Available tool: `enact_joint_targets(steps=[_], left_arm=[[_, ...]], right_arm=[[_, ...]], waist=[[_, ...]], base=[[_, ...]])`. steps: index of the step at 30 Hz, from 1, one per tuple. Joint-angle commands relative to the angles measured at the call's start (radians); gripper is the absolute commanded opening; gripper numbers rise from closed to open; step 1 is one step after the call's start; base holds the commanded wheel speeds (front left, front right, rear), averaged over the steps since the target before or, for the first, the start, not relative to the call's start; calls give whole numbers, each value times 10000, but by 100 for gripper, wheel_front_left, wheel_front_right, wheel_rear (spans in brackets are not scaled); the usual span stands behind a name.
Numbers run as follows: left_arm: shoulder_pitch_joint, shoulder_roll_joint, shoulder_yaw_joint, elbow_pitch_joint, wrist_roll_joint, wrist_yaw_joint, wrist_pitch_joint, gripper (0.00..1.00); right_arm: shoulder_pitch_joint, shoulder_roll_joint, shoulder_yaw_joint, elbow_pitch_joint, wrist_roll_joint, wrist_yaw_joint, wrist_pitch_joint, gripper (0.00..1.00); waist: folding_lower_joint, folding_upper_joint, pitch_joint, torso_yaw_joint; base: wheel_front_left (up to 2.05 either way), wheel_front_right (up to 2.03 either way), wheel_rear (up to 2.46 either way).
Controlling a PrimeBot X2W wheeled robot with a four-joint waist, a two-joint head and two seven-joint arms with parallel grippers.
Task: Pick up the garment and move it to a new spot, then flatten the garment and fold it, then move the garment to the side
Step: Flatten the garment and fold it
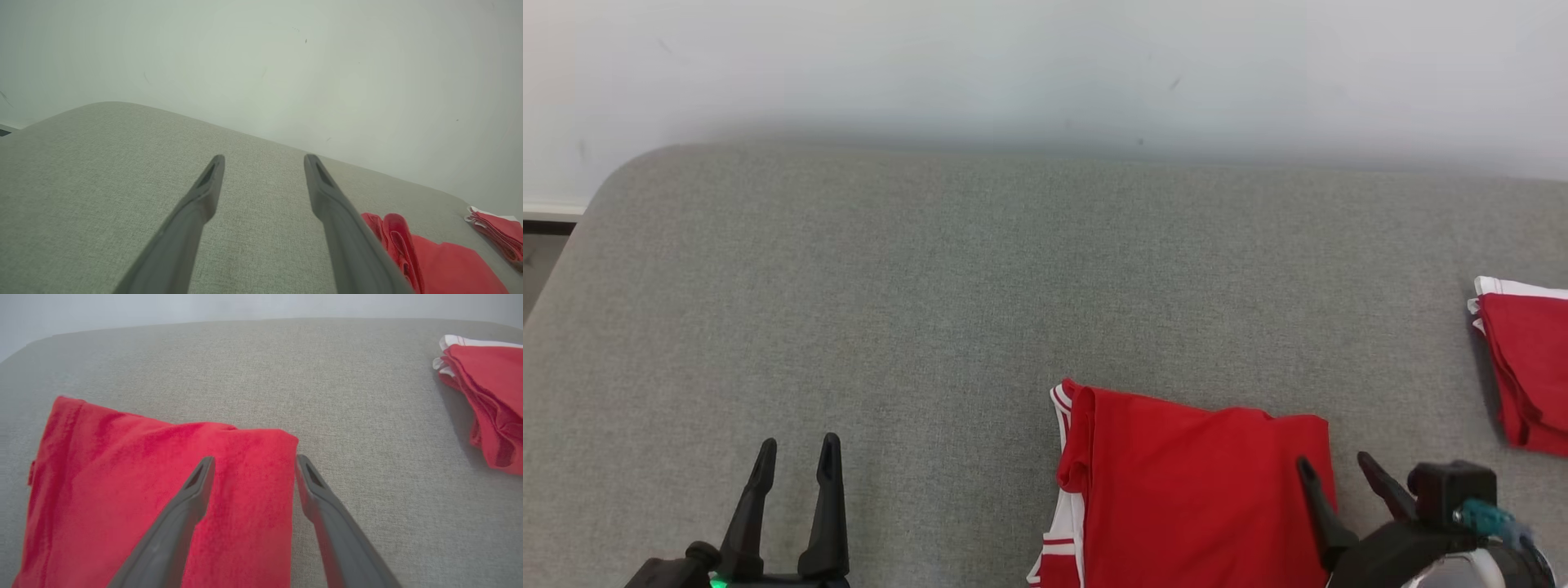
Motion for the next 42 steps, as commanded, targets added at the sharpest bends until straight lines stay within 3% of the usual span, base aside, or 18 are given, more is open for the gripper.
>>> enact_joint_targets(steps=[1, 8, 17, 26, 42], left_arm=[[158, 12, 11, 76, -80, 15, -30, 100], [343, -75, 166, 262, 34, 15, -31, 100], [641, -32, 596, 650, 832, 15, -31, 100], [804, -201, 1076, 1084, 1340, 30, -31, 100], [564, -533, 1743, 1644, 1759, 32, -31, 100]], right_arm=[[180, 12, -73, 195, -178, -27, -601, 100], [178, 49, -700, 1276, -602, -27, -3610, 100], [-311, 52, -896, 2128, -716, -27, -5483, 100], [-351, 47, -486, 2488, -1402, -27, -5766, 100], [-564, 48, -146, 2778, -1488, -27, -5635, 100]], waist=[[0, -1, -110, -43], [0, -1, -440, -259], [0, -1, -903, -570], [0, -1, -1215, -718], [0, -1, -1288, -901]], base=[[0, 0, 0], [0, 0, 0], [0, 0, 0], [0, 0, 0], [0, 0, 0]])
